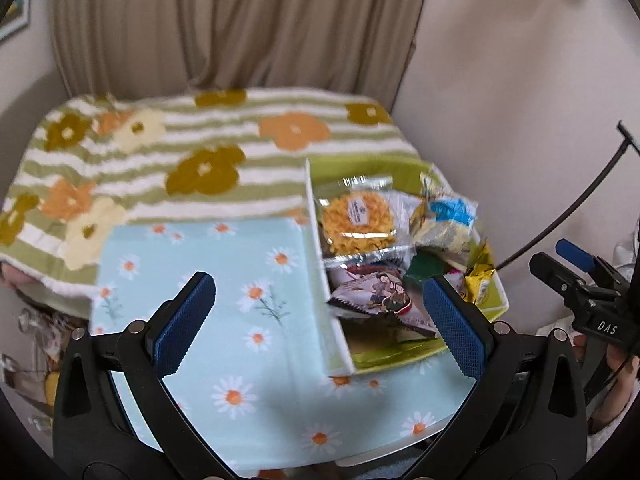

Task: Organize snacks

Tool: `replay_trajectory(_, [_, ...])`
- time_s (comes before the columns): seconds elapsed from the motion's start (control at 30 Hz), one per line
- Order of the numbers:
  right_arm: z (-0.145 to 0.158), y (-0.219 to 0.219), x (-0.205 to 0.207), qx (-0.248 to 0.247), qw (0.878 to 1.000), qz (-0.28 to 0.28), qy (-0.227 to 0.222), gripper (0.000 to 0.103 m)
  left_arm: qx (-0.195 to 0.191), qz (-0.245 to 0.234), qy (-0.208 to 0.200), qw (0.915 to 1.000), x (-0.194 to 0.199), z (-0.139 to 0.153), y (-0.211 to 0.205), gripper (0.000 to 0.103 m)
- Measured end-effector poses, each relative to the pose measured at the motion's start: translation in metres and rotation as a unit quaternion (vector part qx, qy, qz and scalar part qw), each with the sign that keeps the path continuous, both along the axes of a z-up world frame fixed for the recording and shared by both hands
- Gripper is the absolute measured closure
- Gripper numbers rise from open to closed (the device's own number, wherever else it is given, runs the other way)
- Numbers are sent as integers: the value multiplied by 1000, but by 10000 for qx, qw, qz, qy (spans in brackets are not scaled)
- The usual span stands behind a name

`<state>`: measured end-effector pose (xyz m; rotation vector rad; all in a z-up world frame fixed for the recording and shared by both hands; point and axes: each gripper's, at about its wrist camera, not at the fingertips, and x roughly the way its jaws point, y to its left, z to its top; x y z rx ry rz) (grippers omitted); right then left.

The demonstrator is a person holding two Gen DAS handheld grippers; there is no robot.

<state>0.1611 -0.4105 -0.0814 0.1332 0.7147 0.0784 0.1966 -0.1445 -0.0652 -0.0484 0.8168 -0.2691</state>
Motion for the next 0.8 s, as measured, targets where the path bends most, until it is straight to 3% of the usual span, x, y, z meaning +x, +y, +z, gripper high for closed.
replay_trajectory(0.17, [33,37,-44,-15,9995,2,-310,1,111,249,-739,9969,-62,39,31,0])
replay_trajectory(0.33, [54,74,-96,-132,9981,40,-597,1,190,424,-1250,9911,-122,60,55,0])
replay_trajectory(0.63, [59,108,-159,-390,9942,-116,-993,1,145,678,-1494,9863,-200,60,90,0])
replay_trajectory(0.8, [61,117,-171,-425,9933,-175,-1061,1,121,703,-1497,9862,-215,58,99,0])
